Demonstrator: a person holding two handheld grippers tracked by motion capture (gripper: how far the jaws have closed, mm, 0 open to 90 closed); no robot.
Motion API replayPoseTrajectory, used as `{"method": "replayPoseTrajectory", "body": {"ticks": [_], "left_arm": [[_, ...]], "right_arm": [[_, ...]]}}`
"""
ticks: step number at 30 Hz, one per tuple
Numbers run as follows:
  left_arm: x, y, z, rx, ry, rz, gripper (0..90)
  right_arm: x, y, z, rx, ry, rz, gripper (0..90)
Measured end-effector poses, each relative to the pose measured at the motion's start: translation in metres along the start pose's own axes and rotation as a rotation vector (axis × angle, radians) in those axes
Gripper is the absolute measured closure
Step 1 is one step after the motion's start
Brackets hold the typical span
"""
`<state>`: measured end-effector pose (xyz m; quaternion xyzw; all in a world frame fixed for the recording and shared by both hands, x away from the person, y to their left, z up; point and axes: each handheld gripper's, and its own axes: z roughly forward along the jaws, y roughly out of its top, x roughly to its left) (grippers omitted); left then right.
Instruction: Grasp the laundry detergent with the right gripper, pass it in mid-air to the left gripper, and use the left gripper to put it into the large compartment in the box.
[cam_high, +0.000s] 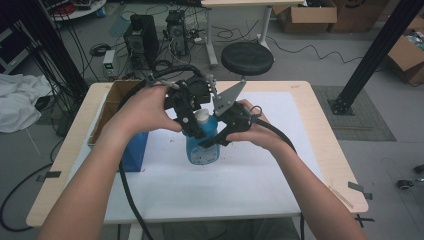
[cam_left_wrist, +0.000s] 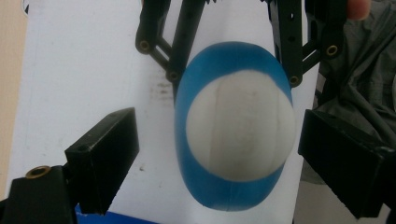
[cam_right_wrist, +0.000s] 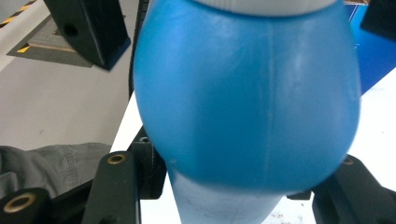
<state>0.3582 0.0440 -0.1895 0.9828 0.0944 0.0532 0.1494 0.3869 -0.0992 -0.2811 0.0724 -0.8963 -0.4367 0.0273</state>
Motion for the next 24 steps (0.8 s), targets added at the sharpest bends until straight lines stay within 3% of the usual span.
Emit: {"method": "replayPoseTrajectory", "body": {"ticks": [24], "left_arm": [[-0.0021, 0.0037, 0.0087, 0.013, 0.003, 0.007, 24.3]], "right_arm": [[-0.0001, -0.0007, -0.0018, -0.008, 0.001, 0.003, 45.1]]}}
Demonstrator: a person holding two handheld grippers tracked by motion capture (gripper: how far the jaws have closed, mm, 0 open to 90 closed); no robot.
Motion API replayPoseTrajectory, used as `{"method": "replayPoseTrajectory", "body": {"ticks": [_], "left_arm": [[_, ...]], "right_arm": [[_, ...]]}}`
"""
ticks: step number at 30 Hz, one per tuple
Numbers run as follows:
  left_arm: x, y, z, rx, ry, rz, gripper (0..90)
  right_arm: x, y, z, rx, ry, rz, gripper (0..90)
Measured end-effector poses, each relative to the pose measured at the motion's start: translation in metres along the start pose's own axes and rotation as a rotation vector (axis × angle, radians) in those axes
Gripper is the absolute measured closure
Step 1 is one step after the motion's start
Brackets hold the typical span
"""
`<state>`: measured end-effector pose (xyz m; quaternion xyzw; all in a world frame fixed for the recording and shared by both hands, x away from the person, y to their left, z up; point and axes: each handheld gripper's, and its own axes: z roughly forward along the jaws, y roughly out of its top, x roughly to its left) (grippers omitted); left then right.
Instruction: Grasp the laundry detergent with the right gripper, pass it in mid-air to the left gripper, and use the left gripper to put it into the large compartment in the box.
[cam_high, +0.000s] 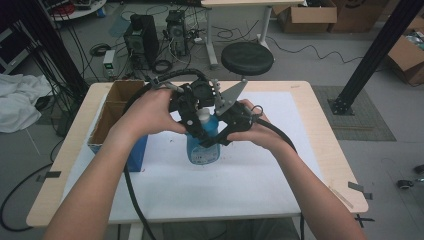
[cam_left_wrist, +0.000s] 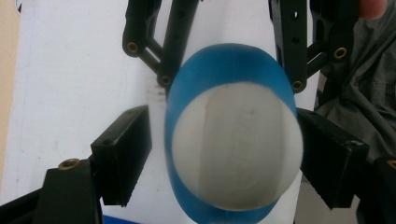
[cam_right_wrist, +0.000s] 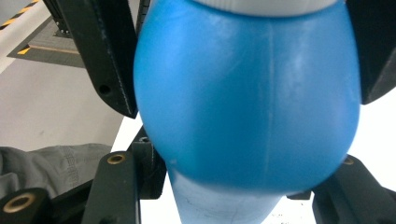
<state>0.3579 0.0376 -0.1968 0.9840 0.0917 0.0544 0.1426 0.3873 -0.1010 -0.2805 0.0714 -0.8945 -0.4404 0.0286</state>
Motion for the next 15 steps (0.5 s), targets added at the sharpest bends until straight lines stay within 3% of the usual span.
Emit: {"method": "replayPoseTrajectory", "body": {"ticks": [15], "left_arm": [[-0.0013, 0.001, 0.0002, 0.011, -0.011, 0.009, 29.1]], "right_arm": [[-0.0008, -0.002, -0.0004, 0.01, -0.002, 0.009, 45.1]]}}
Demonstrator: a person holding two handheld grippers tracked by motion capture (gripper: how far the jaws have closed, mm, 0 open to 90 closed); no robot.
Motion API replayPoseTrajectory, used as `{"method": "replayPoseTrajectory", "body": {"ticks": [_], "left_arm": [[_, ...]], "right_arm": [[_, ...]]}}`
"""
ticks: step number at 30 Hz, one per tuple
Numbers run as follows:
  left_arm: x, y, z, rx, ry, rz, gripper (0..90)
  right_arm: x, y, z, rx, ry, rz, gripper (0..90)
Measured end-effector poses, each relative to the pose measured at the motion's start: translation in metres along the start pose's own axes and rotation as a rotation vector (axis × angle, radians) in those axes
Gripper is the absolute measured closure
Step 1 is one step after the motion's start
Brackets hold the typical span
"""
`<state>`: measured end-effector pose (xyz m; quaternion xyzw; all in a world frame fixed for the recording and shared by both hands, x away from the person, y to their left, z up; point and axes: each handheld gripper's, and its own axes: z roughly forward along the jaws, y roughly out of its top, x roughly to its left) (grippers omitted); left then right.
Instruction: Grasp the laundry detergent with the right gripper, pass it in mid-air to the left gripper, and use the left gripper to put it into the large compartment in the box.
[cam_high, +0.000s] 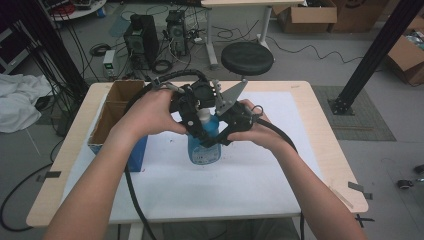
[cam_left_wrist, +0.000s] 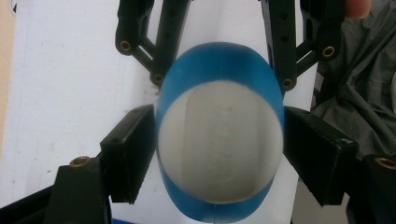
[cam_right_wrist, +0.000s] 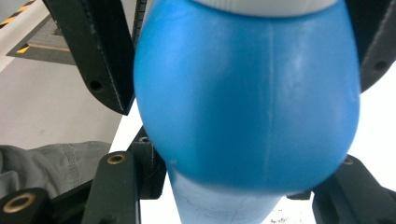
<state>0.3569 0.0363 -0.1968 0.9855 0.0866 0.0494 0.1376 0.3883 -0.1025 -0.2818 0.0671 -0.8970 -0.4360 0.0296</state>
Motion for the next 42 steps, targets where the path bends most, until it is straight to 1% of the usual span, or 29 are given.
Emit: {"method": "replayPoseTrajectory", "body": {"ticks": [7, 10, 11, 12, 15, 17, 19, 22, 23, 27, 31, 33, 34, 35, 36, 37, 38, 39, 40, 41, 42], "left_arm": [[-0.0005, 0.0009, 0.0019, 0.004, 0.006, -0.007, 29.7], [-0.0008, 0.0013, 0.002, 0.004, 0.007, -0.006, 31.0], [-0.0003, 0.0016, 0.0018, 0.011, 0.01, 0.002, 31.7], [-0.0009, 0.0017, 0.0026, 0.005, 0.008, -0.007, 32.2], [-0.0006, 0.0023, 0.0027, 0.015, 0.012, 0.004, 33.6], [-0.001, 0.0024, 0.0034, 0.008, 0.012, -0.004, 34.9], [-0.0004, 0.0024, 0.0033, 0.01, 0.01, -0.009, 35.4], [0.0005, 0.0023, 0.0029, 0.012, 0.011, -0.008, 37.2], [0.0004, 0.0022, 0.0032, 0.008, 0.008, -0.014, 37.6], [0.0007, 0.0016, 0.0032, 0.002, 0.01, -0.015, 37.9], [0.0008, 0.0019, 0.0036, 0.011, 0.013, -0.011, 38.3], [0.0009, 0.0022, 0.0044, 0.013, 0.01, -0.016, 38.4], [0.0013, 0.0026, 0.0043, 0.021, 0.013, -0.01, 38.5], [0.001, 0.0025, 0.0046, 0.016, 0.01, -0.022, 38.5], [0.001, 0.0025, 0.0046, 0.016, 0.01, -0.022, 38.5], [0.0025, 0.0023, 0.0038, 0.012, 0.003, -0.038, 38.5], [0.0036, 0.002, 0.0027, 0.013, -0.001, -0.048, 38.6], [0.0053, 0.0014, 0.0011, 0.012, -0.004, -0.069, 38.6], [0.0073, 0.0007, -0.001, 0.013, -0.006, -0.081, 38.7], [0.009, 0.0, -0.0036, 0.016, -0.009, -0.099, 38.6], [0.009, 0.0, -0.0036, 0.016, -0.009, -0.099, 38.6]], "right_arm": [[-0.0002, 0.0003, -0.0005, -0.005, 0.0, -0.004, 45.1], [0.0001, 0.0001, -0.0006, -0.003, 0.003, 0.001, 45.2], [0.0003, 0.0001, -0.0003, -0.001, 0.002, 0.001, 45.2], [0.0004, 0.0001, -0.0002, 0.0, 0.002, 0.001, 45.1], [0.0008, 0.0002, 0.0001, 0.001, 0.003, 0.003, 45.1], [0.0008, 0.0005, -0.0001, 0.002, 0.001, 0.002, 45.2], [0.0008, 0.0005, -0.0001, 0.003, 0.001, 0.002, 45.1], [0.0012, 0.0003, 0.0005, 0.006, 0.001, 0.001, 45.1], [0.001, 0.0001, 0.0008, 0.007, 0.0, 0.001, 45.1], [0.0006, 0.0004, 0.0011, 0.008, -0.002, 0.0, 45.0], [0.0003, 0.0001, 0.002, 0.012, -0.004, 0.002, 44.8], [0.0, -0.0002, 0.0025, 0.014, 0.001, 0.005, 44.5], [-0.0002, -0.0005, 0.0027, 0.014, 0.003, 0.007, 44.3], [-0.0005, -0.0006, 0.0028, 0.013, 0.004, 0.008, 44.0], [-0.0014, -0.0009, 0.003, 0.011, 0.009, 0.009, 43.7], [-0.0019, -0.0009, 0.0032, 0.006, 0.018, 0.017, 43.3], [-0.0024, -0.0012, 0.0032, -0.001, 0.02, 0.02, 42.0], [-0.0031, -0.002, 0.0032, -0.002, 0.009, 0.015, 35.9], [-0.0032, -0.0027, 0.0041, 0.015, -0.011, 0.022, 27.7], [-0.0044, -0.0036, 0.0055, 0.041, -0.018, 0.035, 23.9], [-0.005, -0.0049, 0.006, 0.066, -0.03, 0.044, 23.7]]}}
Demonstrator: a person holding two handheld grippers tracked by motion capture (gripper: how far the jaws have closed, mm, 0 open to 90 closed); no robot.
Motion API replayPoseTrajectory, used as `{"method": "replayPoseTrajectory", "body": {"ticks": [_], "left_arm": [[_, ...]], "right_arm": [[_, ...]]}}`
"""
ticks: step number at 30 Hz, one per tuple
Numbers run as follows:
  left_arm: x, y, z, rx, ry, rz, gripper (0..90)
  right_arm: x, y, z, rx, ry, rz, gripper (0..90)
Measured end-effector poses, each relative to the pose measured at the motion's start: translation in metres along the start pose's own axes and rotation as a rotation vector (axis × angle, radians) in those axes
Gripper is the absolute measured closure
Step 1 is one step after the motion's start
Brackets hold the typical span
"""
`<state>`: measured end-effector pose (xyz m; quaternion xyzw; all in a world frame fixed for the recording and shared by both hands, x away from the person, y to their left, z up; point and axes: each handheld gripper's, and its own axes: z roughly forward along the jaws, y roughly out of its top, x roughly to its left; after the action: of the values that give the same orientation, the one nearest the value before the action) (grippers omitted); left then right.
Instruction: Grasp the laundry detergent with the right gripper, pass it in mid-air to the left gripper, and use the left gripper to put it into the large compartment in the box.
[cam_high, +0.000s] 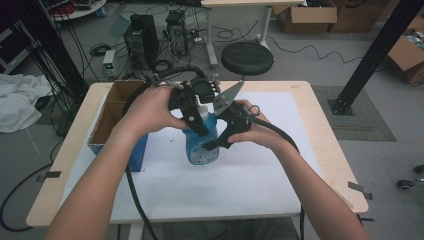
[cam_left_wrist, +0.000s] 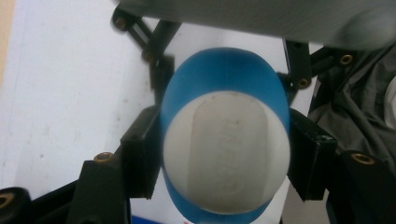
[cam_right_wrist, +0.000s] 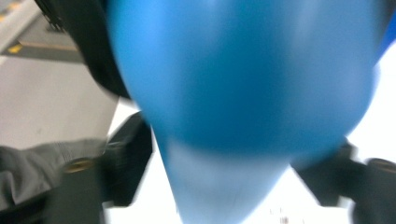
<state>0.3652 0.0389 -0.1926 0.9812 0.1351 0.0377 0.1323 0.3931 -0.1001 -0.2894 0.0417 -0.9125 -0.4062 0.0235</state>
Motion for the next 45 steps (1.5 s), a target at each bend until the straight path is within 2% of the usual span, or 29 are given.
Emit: {"method": "replayPoseTrajectory", "body": {"ticks": [1, 5, 7, 9, 14, 16, 17, 22, 27, 31, 35, 41, 45], "left_arm": [[0.003, -0.001, -0.006, 0.005, 0.012, -0.034, 38.6], [0.011, -0.005, -0.023, 0.039, 0.048, -0.122, 38.6], [0.016, -0.008, -0.032, 0.056, 0.068, -0.172, 38.7], [0.023, -0.013, -0.043, 0.073, 0.09, -0.232, 38.7], [0.04, -0.03, -0.072, 0.085, 0.164, -0.431, 38.7], [0.05, -0.041, -0.085, 0.067, 0.19, -0.557, 38.7], [0.054, -0.046, -0.091, 0.054, 0.199, -0.606, 38.7], [0.071, -0.069, -0.118, 0.042, 0.249, -0.831, 38.7], [0.086, -0.091, -0.136, 0.086, 0.295, -0.985, 38.7], [0.093, -0.106, -0.142, 0.112, 0.329, -1.069, 38.7], [0.1, -0.12, -0.146, 0.128, 0.341, -1.144, 38.7], [0.105, -0.134, -0.146, 0.127, 0.391, -1.2, 38.8], [0.106, -0.144, -0.142, 0.128, 0.389, -1.229, 38.8]], "right_arm": [[-0.001, -0.002, 0.0, 0.01, -0.011, 0.002, 23.6], [-0.002, -0.008, -0.006, 0.055, -0.028, 0.014, 23.7], [-0.003, -0.012, -0.011, 0.088, -0.036, 0.024, 23.7], [-0.004, -0.016, -0.017, 0.14, -0.065, 0.024, 23.9], [-0.01, -0.029, -0.028, 0.334, -0.125, 0.043, 24.7], [-0.011, -0.035, -0.032, 0.406, -0.135, 0.057, 25.1], [-0.012, -0.038, -0.034, 0.434, -0.141, 0.059, 25.1], [-0.014, -0.048, -0.048, 0.534, -0.177, 0.068, 26.0], [-0.017, -0.057, -0.061, 0.605, -0.184, 0.085, 26.0], [-0.019, -0.062, -0.07, 0.649, -0.19, 0.094, 26.0], [-0.021, -0.066, -0.077, 0.66, -0.195, 0.105, 26.0], [-0.021, -0.068, -0.084, 0.674, -0.207, 0.109, 26.0], [-0.02, -0.069, -0.086, 0.669, -0.207, 0.107, 26.0]]}}
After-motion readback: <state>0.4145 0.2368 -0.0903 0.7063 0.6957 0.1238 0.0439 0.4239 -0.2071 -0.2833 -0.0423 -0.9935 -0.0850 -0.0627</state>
